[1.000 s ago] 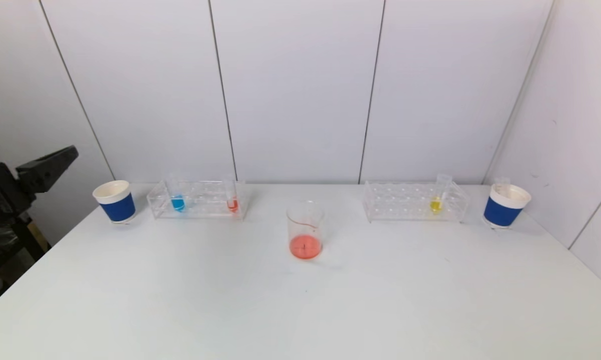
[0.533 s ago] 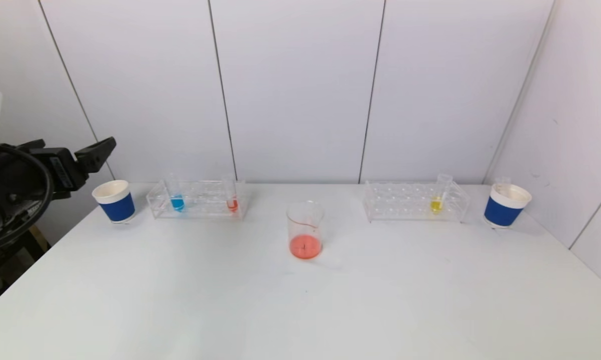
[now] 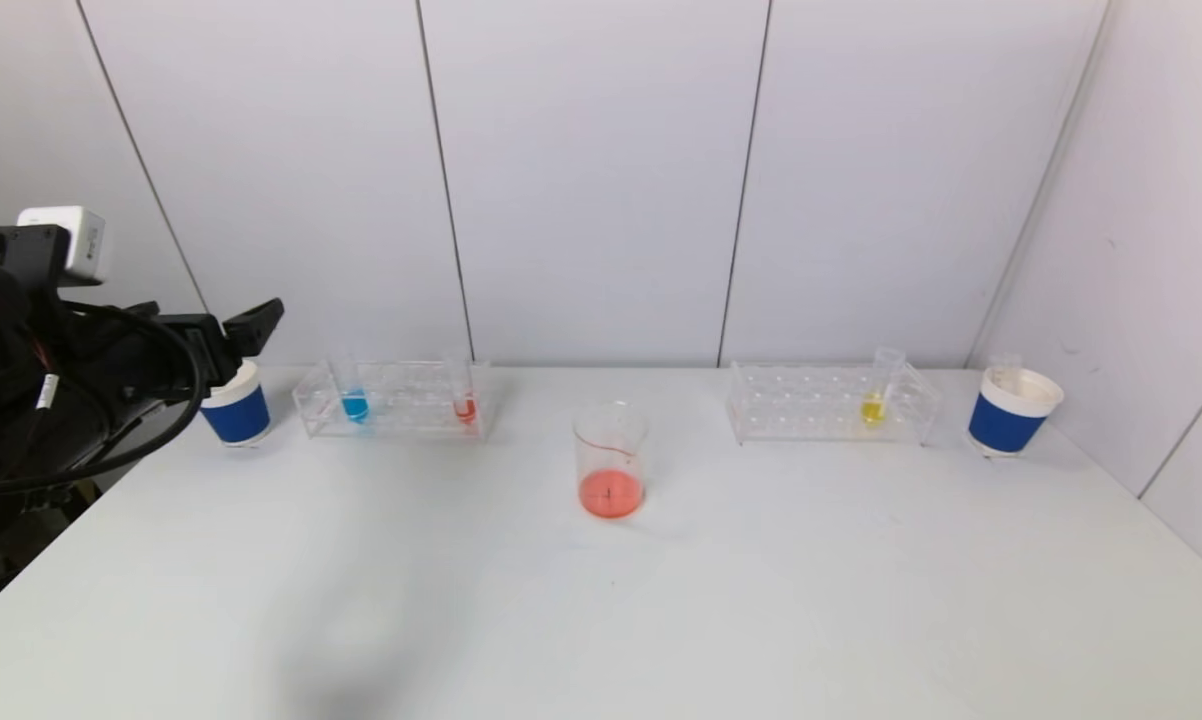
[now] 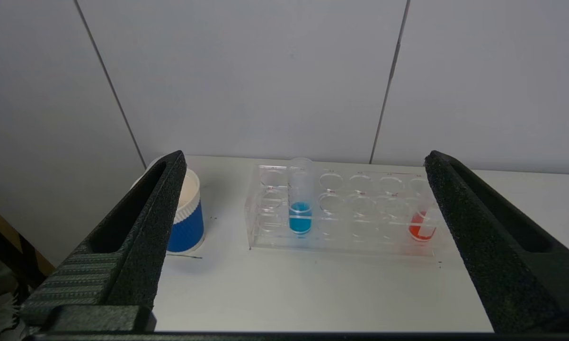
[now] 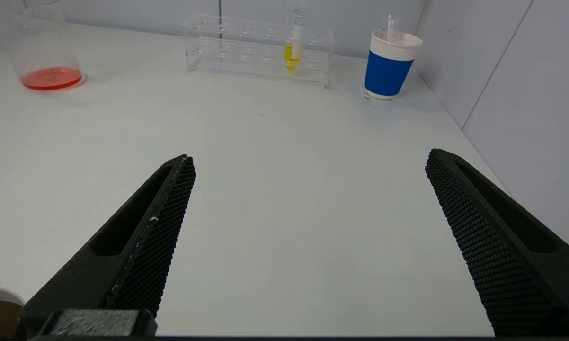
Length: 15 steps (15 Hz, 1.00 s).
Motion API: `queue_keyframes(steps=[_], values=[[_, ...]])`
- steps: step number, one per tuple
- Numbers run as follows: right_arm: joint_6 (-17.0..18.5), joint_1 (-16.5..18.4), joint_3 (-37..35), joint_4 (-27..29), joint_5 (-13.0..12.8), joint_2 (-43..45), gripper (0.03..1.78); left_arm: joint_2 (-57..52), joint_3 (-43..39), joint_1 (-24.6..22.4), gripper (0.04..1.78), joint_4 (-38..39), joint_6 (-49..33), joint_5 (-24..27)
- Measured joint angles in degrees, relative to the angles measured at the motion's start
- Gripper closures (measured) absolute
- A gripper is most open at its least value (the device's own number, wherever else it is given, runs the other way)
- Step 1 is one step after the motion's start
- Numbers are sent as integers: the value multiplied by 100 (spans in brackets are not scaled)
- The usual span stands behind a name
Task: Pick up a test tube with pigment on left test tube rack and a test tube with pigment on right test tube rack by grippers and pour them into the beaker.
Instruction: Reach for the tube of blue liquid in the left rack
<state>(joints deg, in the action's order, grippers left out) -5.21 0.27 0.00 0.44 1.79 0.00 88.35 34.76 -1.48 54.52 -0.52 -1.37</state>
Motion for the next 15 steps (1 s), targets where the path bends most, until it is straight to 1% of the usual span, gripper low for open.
queue_keyframes(steps=[3, 4, 7, 10, 12, 15], values=[[-2, 0, 0, 0, 0, 0, 4, 512, 2, 0, 6, 612, 0, 79], [-2, 0, 0, 0, 2, 0, 4, 656, -6, -1, 6, 761, -11, 189], [-2, 0, 0, 0, 2, 0, 4, 986, -17, -210, 6, 870, -32, 875], [0, 0, 0, 0, 2, 0, 4, 1240, -11, -419, 6, 907, -33, 1228], [-2, 0, 0, 0, 2, 0, 4, 1435, -4, -524, 6, 1180, -29, 1434], [0, 0, 0, 0, 2, 0, 4, 1902, -2, -664, 6, 1908, -24, 1719]])
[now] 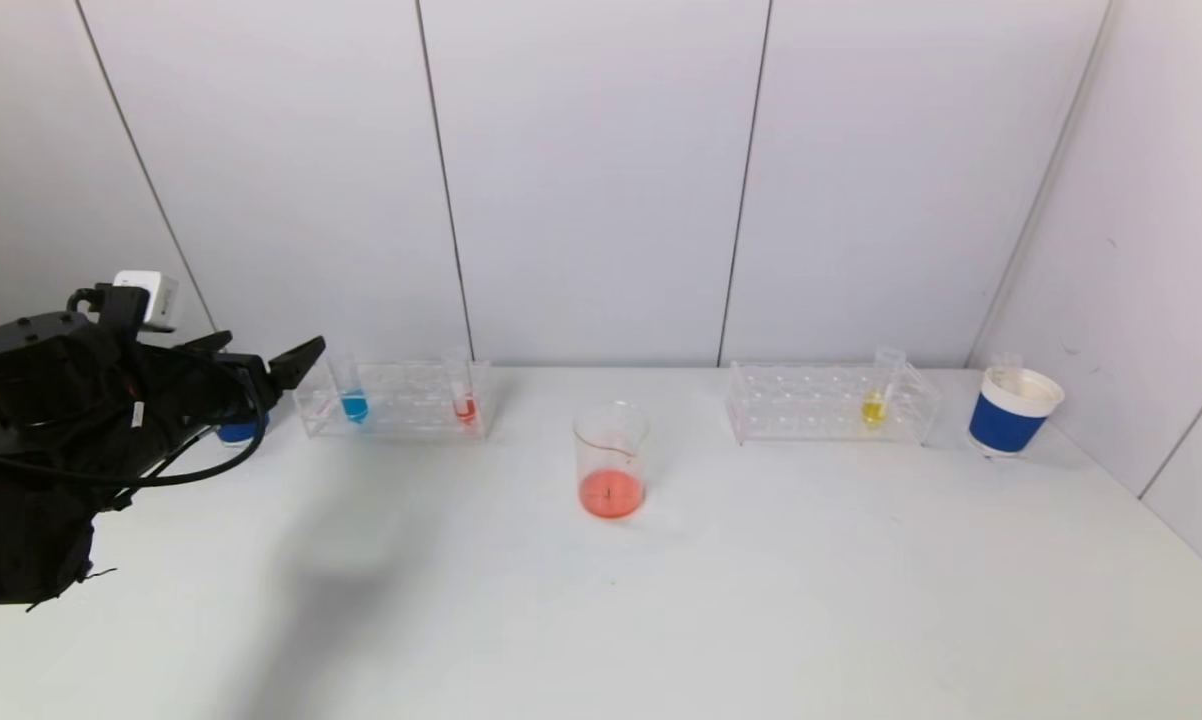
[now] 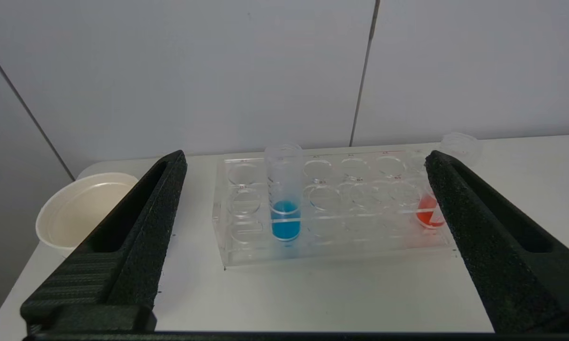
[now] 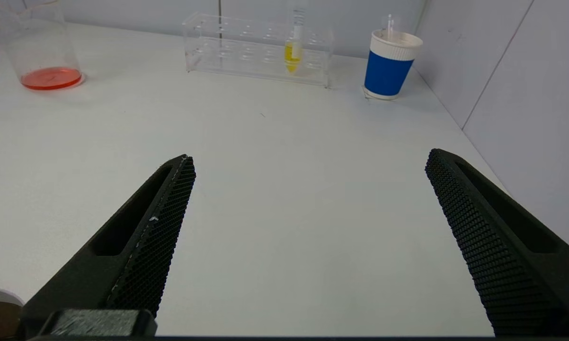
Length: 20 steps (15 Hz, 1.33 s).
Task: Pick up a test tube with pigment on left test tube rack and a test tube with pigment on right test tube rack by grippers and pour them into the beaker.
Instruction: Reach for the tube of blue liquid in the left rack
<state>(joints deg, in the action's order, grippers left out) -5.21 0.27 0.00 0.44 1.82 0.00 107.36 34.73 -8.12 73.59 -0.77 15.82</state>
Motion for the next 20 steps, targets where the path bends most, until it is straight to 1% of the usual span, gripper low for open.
queue_keyframes(steps=[3, 5, 8, 11, 20], values=[[-2, 0, 0, 0, 0, 0, 4, 514, 18, -45, 6, 482, 0, 149], [-2, 0, 0, 0, 0, 0, 4, 769, 93, -87, 6, 546, -7, 300], [-2, 0, 0, 0, -2, 0, 4, 1061, 239, -139, 6, 571, -2, 319], [-2, 0, 0, 0, 0, 0, 4, 1328, 350, -185, 6, 833, -2, 322], [-2, 0, 0, 0, 0, 0, 4, 1740, 652, -190, 6, 813, 35, 324]])
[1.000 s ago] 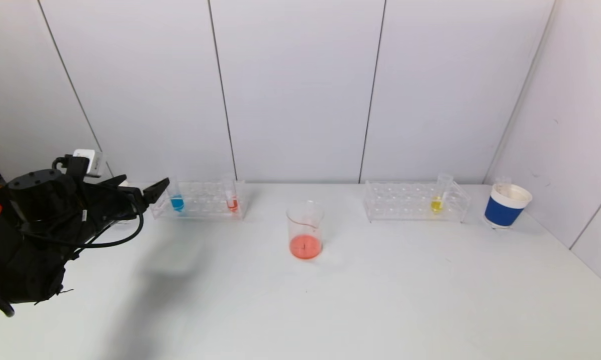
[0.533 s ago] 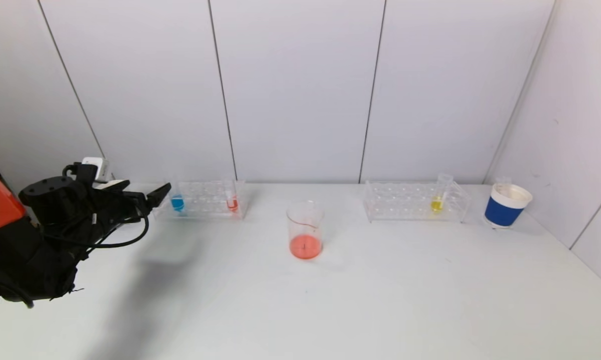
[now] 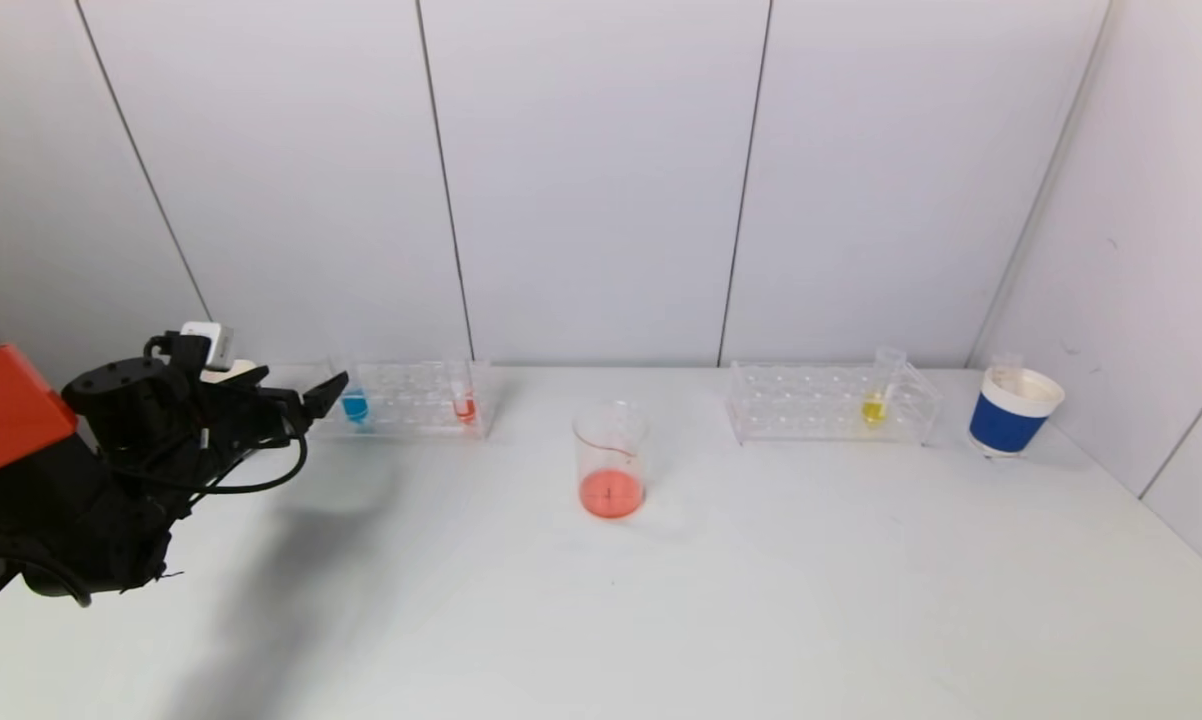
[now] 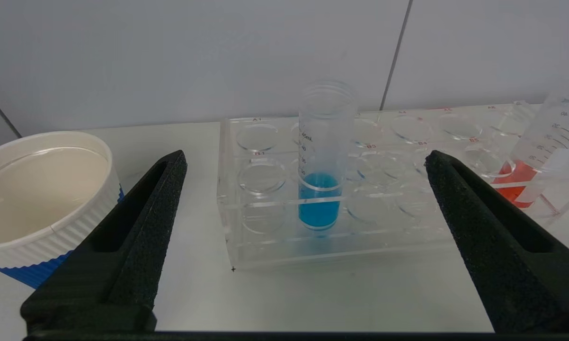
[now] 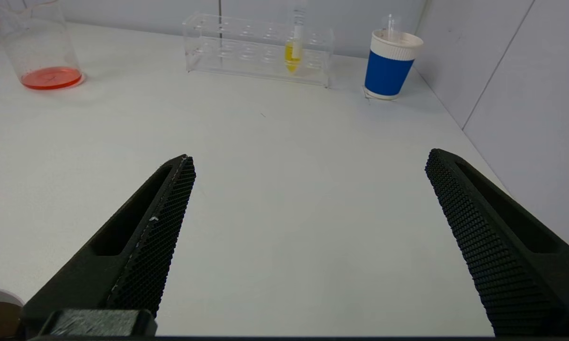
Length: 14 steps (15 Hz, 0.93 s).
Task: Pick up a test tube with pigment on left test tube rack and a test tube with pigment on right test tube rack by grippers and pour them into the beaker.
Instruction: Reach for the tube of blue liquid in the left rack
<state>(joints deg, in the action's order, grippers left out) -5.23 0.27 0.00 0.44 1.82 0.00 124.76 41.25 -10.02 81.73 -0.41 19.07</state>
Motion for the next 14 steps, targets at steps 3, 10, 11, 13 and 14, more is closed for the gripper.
queue_keyframes(steps=[3, 10, 11, 13, 14], values=[[2, 0, 0, 0, 0, 0, 4, 104, 138, 11, 6, -9, 6, -2], [2, 0, 0, 0, 0, 0, 4, 300, 433, 73, 6, -39, 28, -2], [0, 0, 0, 0, 0, 0, 4, 330, 478, 82, 6, -48, 28, -2], [0, 0, 0, 0, 0, 0, 4, 391, 572, 104, 6, -59, 28, -2], [0, 0, 0, -2, -2, 0, 4, 413, 624, 112, 6, -66, 28, -7]])
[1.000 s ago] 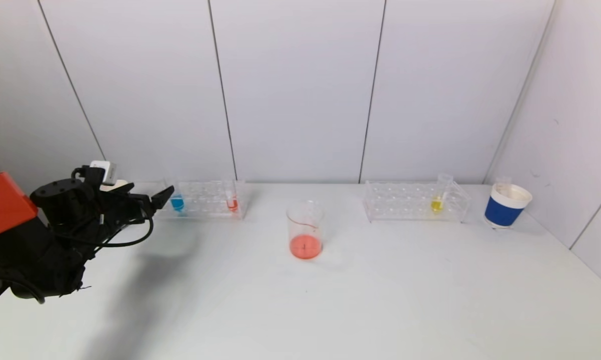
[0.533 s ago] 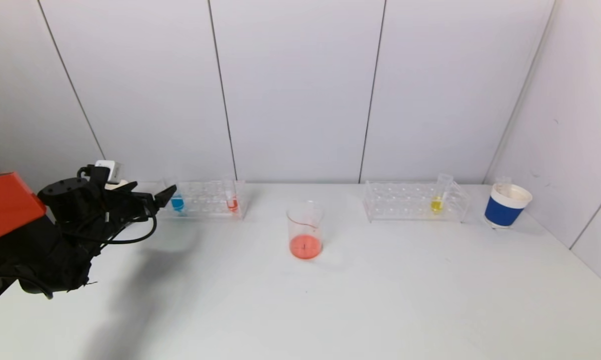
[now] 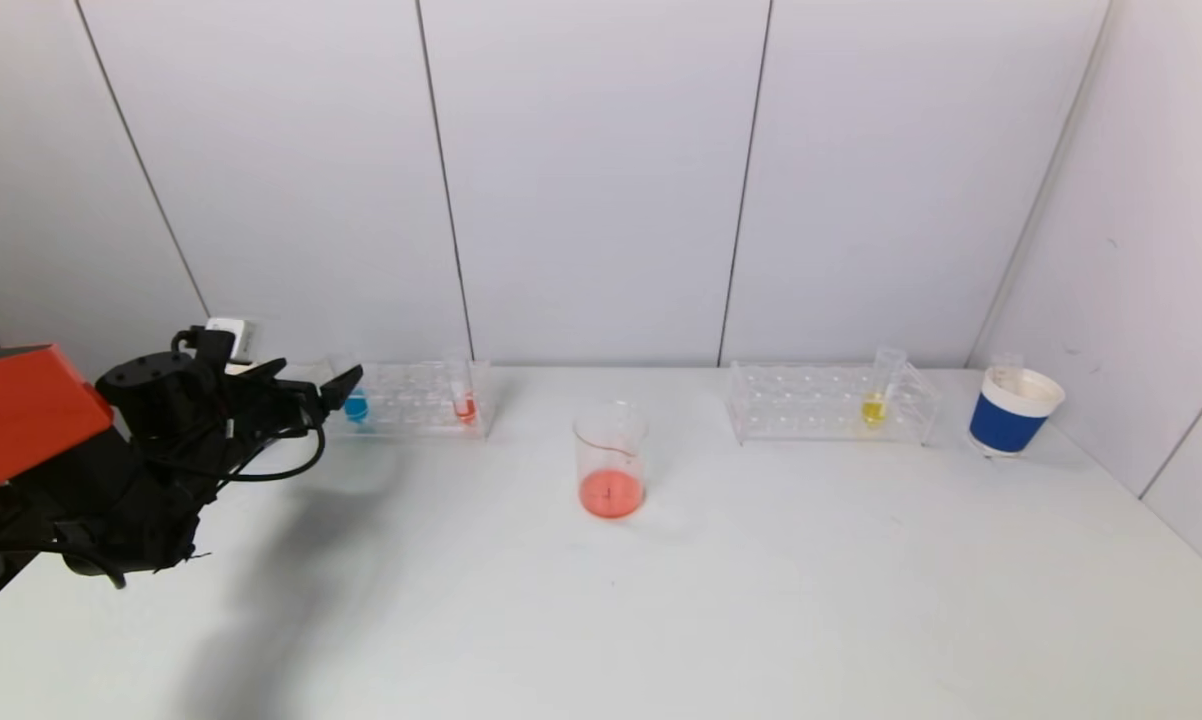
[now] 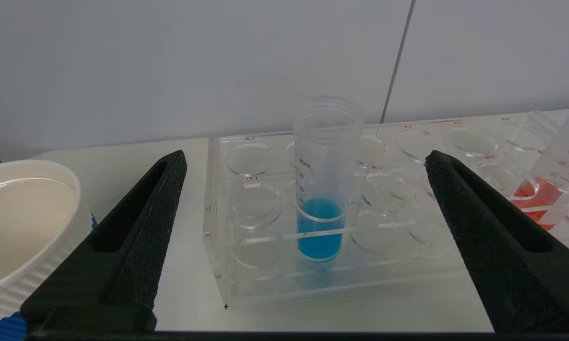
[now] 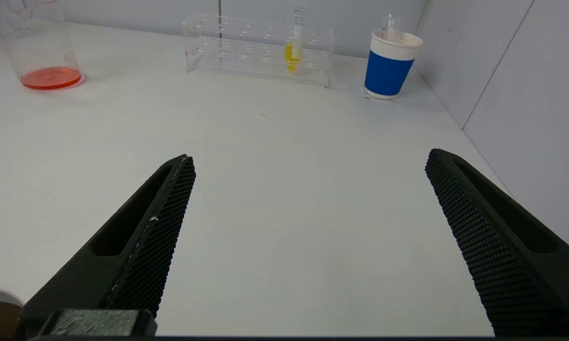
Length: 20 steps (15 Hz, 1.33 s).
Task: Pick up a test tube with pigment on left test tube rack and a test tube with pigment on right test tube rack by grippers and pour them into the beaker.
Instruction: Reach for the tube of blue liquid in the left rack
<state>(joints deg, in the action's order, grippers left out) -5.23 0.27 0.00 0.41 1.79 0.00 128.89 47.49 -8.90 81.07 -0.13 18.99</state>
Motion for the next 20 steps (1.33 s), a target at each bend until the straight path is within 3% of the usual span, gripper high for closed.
queue_keyframes(steps=[20], values=[[0, 0, 0, 2, 2, 0, 4, 168, 341, 20, 6, -188, 2, -20]])
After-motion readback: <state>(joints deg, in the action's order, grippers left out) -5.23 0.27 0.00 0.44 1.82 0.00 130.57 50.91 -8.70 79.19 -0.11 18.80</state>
